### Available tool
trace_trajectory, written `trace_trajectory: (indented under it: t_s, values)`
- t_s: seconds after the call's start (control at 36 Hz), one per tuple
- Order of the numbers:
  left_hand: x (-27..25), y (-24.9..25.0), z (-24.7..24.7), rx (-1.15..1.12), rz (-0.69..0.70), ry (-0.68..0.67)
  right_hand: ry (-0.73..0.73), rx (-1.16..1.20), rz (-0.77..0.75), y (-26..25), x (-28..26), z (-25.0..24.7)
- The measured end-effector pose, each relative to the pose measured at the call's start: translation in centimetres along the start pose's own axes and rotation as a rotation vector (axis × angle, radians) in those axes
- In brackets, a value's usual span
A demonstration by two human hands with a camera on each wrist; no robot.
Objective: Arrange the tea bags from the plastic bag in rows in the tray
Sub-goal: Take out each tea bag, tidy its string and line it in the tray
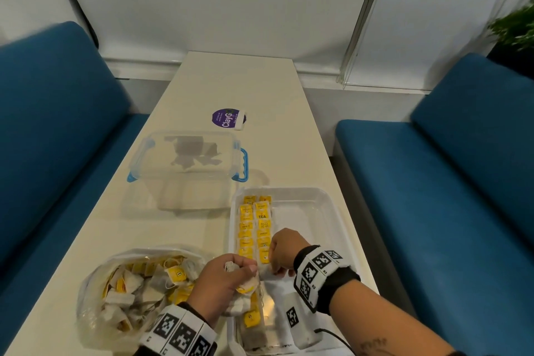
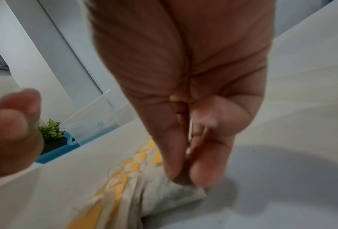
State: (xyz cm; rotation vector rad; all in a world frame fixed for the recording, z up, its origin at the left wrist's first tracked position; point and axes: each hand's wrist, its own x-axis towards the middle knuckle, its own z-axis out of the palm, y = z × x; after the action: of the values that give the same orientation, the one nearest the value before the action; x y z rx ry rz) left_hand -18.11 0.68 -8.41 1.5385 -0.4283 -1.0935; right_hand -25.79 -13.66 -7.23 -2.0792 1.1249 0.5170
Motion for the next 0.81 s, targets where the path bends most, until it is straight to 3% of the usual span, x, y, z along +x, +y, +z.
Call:
trace_trajectory:
  t_s: [0.11, 0.22, 0.42, 0.53, 0.81]
  values:
    - [0.0, -0.1, 0.0, -0.013, 0.012, 0.012, 0.081, -0.039, -0.056, 0.2, -0.6, -0.5]
    - [-0.1, 0.0, 0.2, -0.055, 0.011, 0.020, 0.162, 0.261, -0.154, 0.4, -2.9, -1.7]
    - [-0.3, 0.1, 0.6, -0.130, -0.019, 0.021, -0.009, 0.534, -0.336, 0.8, -7.7, -1.6]
    - [-0.6, 0.3, 1.1, -0.170, -0.024, -0.029, 0.071, 0.514, -0.476, 0.8, -8.8, -0.4]
    - [-0.9, 0.2, 1.7, -0.098, 0.008, -0.072, 0.254, 0.468, -0.526, 1.0, -8.4, 1.3]
